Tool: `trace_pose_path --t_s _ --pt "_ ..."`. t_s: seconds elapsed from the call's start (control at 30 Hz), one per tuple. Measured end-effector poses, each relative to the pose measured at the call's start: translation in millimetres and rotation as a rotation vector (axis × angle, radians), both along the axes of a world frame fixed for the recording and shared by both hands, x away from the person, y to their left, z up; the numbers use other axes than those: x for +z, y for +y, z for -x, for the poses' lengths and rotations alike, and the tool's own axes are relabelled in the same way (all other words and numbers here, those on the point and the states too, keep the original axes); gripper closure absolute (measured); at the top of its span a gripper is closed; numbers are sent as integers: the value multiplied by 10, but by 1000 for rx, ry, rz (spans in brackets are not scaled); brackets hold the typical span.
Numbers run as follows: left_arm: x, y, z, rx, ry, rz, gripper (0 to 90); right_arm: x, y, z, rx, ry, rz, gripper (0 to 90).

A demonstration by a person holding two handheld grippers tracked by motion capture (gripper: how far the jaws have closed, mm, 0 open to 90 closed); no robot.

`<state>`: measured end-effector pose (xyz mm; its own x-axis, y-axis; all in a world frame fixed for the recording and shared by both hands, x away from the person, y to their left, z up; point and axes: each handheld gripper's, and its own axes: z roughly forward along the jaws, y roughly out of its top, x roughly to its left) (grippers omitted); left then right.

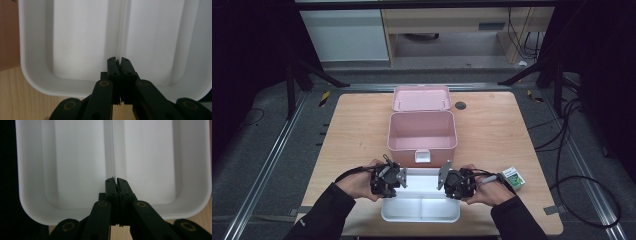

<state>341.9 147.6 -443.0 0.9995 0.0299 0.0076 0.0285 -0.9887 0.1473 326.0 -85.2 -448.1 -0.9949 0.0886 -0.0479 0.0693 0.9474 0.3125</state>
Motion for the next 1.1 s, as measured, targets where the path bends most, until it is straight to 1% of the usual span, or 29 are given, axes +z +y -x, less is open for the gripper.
trace_pose_path --t_s 0.03,0.07,0.1,0.13,0.17,0.2,0.23,0.27,0.33,0.4,0.47,0.53,0.57,0.6,0.63,0.67,0.73,0.77,0.83,0.87,0.9,0.93,0.97,1.0,1.07,1.1 --pt "0 0 0 0 0 0 875 0 0 0 0 0 0 885" --pt "-41 1 -19 7 4 3 875 -43 -4 -13 -6 0 -3 883" --pt "-84 3 -32 16 17 6 874 -89 -11 -28 -10 -2 -7 882" --pt "-156 0 -59 16 25 6 873 -160 -19 -55 -16 10 -10 880" --pt "-187 -5 -72 16 28 6 873 -192 -19 -65 -17 15 -7 879" --pt "-187 -5 -72 16 28 6 873 -219 -18 -75 -17 14 -7 879" --pt "-230 -19 -94 13 28 -1 873 -239 -16 -82 -23 19 -3 878" --pt "-246 -27 -101 12 27 -8 873 -254 -15 -90 -24 16 2 877" --pt "-280 -38 -104 18 33 -7 873 -283 -19 -107 -30 18 3 874" --pt "-296 -43 -107 13 29 -9 874 -294 -22 -114 -31 21 8 872" --pt "-346 -53 -109 16 37 -11 873 -346 -28 -124 -33 19 6 867" --pt "-360 -55 -109 15 41 -12 871 -357 -27 -128 -35 22 11 865" --pt "-362 -52 -111 21 46 -6 866 -367 -27 -130 -37 20 13 862" --pt "-345 -44 -113 24 43 5 860 -360 -29 -131 -37 18 9 850" --pt "-345 -44 -113 24 43 5 846 -360 -29 -131 -37 18 9 850" --pt "-294 -19 -114 39 34 38 825 -322 -44 -131 -44 20 -15 818" --pt "-226 19 -109 60 15 74 773 -270 -70 -125 -61 17 -43 791" --pt "-189 44 -103 78 3 96 747 -242 -90 -130 -65 8 -60 776" --pt "-120 102 -102 117 -18 150 688 -178 -138 -145 -93 -11 -95 735" --pt "-120 102 -102 117 -18 150 655 -178 -138 -145 -93 -11 -95 735" --pt "-88 135 -107 134 -28 174 617 -119 -198 -176 -135 -30 -134 718" --pt "-38 196 -115 184 -47 207 569 -92 -230 -195 -160 -31 -150 695" --pt "-38 196 -115 184 -47 207 536 -92 -230 -195 -160 -31 -150 695" --pt "-18 228 -113 205 -54 224 536 -69 -265 -213 -187 -40 -167 683" --pt "19 289 -102 249 -65 267 485 -31 -336 -242 -231 -52 -189 641" --pt "34 317 -96 265 -74 281 467 -17 -367 -255 -257 -65 -198 634"
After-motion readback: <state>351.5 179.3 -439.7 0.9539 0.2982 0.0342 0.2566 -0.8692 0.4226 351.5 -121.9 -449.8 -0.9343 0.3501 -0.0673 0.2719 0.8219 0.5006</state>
